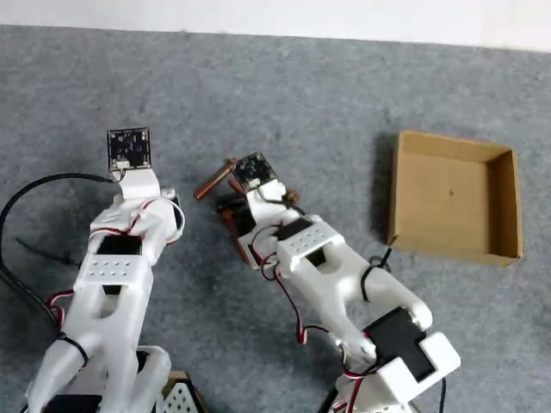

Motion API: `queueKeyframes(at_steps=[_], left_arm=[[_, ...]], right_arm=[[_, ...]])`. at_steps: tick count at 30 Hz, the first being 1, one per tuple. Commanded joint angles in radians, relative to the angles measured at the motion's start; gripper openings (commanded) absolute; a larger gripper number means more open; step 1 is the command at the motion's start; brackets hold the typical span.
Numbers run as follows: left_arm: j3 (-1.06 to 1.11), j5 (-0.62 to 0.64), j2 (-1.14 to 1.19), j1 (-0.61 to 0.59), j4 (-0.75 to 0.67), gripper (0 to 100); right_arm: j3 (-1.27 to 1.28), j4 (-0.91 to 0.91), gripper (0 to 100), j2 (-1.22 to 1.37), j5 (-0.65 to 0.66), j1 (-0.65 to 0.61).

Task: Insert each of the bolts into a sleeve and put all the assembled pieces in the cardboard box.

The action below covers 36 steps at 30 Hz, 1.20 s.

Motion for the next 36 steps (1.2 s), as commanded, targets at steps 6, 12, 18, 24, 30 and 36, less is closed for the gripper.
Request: queueKeyframes(at_steps=[6, 12, 18, 24, 30, 36], left_arm=[[-0.012, 0.011, -0.008, -0.008, -0.017, 6], [-0.012, 0.009, -0.008, -0.007, -0.017, 6], [-0.01, 0.008, -0.008, -0.007, -0.017, 6], [-0.01, 0.008, -0.008, -0.007, -0.017, 6], [-0.01, 0.008, -0.008, -0.008, -0.017, 6], [-0.01, 0.008, -0.008, -0.008, -0.017, 6]], right_arm=[[-0.048, -0.07, 15.2, 0.013, -0.012, 0.015], [-0.042, -0.117, 4.2, 0.015, -0.012, 0.015], [-0.042, -0.117, 0.3, 0.007, -0.012, 0.016], [-0.022, -0.119, 0.3, -0.097, -0.006, 0.016], [0.242, -0.274, 0.3, -0.423, 0.029, 0.018], [0.45, -0.38, 0.3, -0.688, 0.106, 0.091]])
